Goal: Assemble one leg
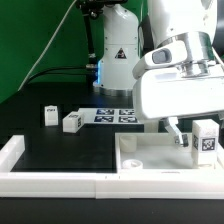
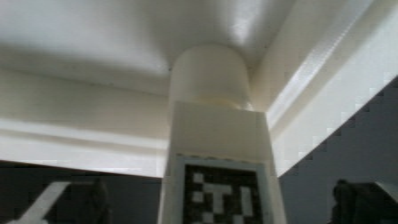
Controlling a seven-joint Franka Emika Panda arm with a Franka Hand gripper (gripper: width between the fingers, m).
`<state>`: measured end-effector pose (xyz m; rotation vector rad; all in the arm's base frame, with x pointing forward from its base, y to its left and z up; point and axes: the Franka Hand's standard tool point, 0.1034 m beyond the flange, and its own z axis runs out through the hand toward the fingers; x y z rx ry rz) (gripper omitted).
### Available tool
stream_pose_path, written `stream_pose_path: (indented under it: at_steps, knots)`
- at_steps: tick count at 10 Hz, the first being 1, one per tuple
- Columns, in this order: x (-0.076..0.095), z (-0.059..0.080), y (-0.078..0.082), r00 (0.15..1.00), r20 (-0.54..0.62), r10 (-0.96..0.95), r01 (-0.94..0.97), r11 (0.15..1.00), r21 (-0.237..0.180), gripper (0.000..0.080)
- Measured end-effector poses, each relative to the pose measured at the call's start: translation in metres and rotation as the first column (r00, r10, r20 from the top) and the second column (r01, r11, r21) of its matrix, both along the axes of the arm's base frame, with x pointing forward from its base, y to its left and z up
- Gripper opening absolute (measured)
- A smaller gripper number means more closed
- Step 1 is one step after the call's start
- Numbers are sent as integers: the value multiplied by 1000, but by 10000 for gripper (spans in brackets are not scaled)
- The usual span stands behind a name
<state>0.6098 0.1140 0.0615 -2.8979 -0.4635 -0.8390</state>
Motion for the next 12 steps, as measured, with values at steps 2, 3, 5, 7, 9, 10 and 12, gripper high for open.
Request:
stream_pose_path:
  at_steps: [2, 3, 5, 7, 9, 10, 12]
  knots:
    - [0, 1, 0, 1000, -3, 0, 0, 1000, 0, 649]
    - [3, 14, -1, 1000, -14, 5, -5, 1000, -6, 648]
    - [6, 28, -3, 1000, -16, 8, -8, 1000, -12, 648]
    - [3, 23, 1, 998, -61, 19, -20, 1000, -14, 648]
    - [-6, 18, 10, 974, -226, 26, -31, 999, -18, 648]
    - [-7, 23, 11, 941, -338, -4, -4, 1000, -24, 648]
    - [-10, 25, 3, 859, -511, -33, 3, 998, -59, 648]
